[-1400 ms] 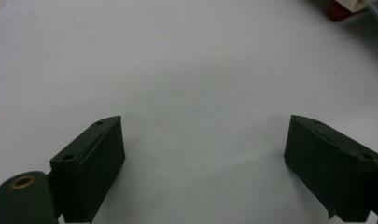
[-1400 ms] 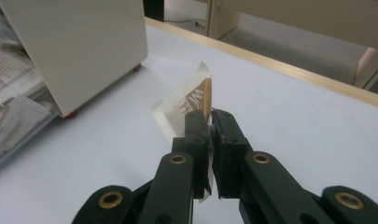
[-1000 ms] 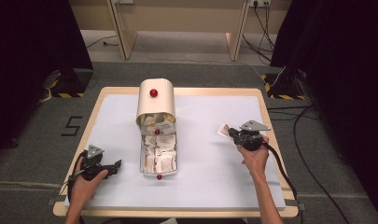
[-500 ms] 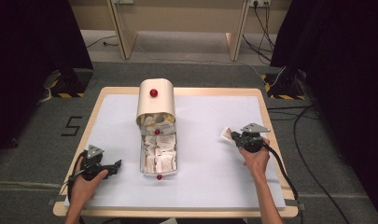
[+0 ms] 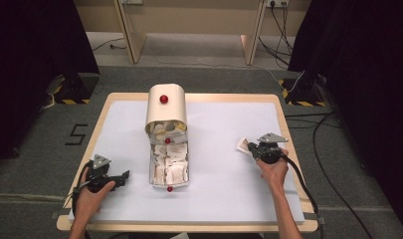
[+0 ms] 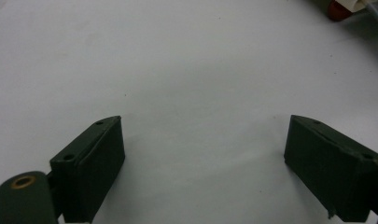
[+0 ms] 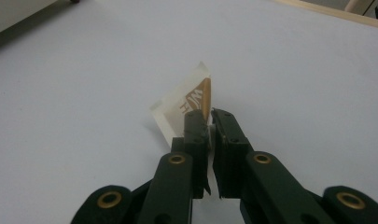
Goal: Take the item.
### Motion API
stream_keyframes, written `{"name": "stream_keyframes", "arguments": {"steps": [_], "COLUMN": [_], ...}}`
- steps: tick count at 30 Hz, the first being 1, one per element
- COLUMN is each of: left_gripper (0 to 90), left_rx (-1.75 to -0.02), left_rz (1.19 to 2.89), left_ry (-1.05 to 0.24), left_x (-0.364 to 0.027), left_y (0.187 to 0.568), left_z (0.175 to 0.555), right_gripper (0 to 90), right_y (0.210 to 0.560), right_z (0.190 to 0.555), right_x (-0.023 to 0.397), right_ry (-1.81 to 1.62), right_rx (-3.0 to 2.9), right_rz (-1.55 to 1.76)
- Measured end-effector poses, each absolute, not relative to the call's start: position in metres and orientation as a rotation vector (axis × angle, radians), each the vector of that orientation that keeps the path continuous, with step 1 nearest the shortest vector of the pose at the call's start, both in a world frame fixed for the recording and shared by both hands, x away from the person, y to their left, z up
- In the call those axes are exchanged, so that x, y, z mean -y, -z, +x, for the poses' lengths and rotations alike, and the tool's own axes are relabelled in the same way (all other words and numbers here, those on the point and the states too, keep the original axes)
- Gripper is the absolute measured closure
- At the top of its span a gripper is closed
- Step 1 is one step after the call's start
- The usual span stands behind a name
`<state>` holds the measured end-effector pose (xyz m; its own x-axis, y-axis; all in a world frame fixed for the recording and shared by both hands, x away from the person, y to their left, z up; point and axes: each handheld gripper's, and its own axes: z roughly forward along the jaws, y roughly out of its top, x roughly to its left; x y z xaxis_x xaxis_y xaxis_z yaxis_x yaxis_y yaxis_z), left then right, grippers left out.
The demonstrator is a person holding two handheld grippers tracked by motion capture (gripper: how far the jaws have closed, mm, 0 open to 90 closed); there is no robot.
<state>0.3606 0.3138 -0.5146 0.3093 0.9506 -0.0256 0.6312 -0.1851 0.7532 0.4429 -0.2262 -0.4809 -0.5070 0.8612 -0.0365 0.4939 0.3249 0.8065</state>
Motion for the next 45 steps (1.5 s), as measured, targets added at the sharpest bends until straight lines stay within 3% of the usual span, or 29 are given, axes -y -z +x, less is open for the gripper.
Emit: {"name": "stream_keyframes", "arguments": {"steps": [27, 45], "left_gripper": [11.4, 11.4], "left_rx": [-1.401, -1.402], "left_rz": [1.911, 1.908], "left_ry": [-0.608, -0.608], "left_x": [-0.3139, -0.3137], "left_y": [0.5145, 0.5146], "left_z": [0.3605, 0.3606], "right_gripper": [81.5, 73.3], "right_y": [0.4882, 0.4878], "right_z": [0.4444, 0.4449], "right_x": [0.2281, 0.2301], "right_ry": [-1.032, -1.039], "right_rx": [-2.151, -2.140], "right_rz": [1.219, 1.241]}}
